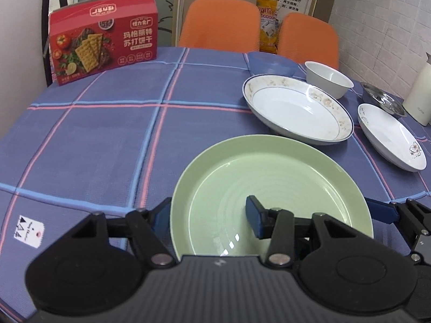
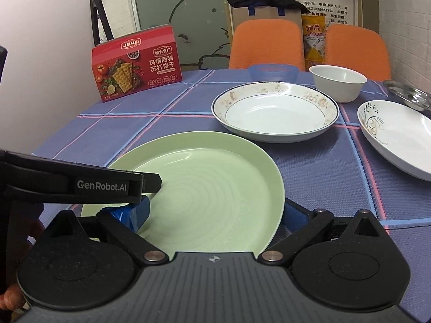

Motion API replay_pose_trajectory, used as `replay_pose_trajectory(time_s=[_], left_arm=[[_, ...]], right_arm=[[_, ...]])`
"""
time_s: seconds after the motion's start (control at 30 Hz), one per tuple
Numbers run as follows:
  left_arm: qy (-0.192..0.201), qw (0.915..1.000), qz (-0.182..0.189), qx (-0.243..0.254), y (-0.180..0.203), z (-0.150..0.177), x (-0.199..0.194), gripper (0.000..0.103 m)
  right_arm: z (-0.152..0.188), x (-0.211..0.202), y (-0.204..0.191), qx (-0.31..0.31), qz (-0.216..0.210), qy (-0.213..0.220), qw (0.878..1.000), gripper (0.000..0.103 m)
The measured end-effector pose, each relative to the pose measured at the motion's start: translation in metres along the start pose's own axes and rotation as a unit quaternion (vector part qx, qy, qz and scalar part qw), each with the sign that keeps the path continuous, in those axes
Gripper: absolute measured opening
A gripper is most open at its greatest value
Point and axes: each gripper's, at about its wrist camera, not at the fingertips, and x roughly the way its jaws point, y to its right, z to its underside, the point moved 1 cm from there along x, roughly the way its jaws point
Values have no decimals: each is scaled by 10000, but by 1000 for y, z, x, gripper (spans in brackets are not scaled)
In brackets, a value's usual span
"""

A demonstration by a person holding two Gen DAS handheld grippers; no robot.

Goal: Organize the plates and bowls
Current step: 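Carry the green plate with the left gripper toward the gold-rimmed plate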

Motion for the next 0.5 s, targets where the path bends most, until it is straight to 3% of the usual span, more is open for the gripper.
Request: replay_pose_trajectory(time_s=[0.07, 0.13, 0.17, 0.27, 0.33, 0.4, 0.5], left_arm=[[89, 9999, -23, 108, 4, 1, 3, 48], [92, 9999, 63, 126, 6, 2, 5, 62], [61, 9998, 150, 150, 7, 2, 7, 77], [213, 9995, 69, 217, 5, 2, 0, 81], [363, 9992, 87, 150, -2, -3, -8, 83], [477, 9988, 98, -9, -9, -10, -13, 102], [630, 9979, 58, -139, -14, -23, -16, 102]], right_arm=[[2, 3, -1, -80, 80, -28, 9999, 90], [5, 3, -2, -215, 105, -12, 9997, 90], [5, 2, -2, -279, 58, -33, 9996, 90], [3, -8, 10, -95, -137, -31, 9999, 88], [-1, -21, 26, 208, -47, 196, 9996, 88], [-9, -32, 44, 447, 108, 425, 9980, 89], [-19, -33, 64, 680, 274, 434, 9964, 89]])
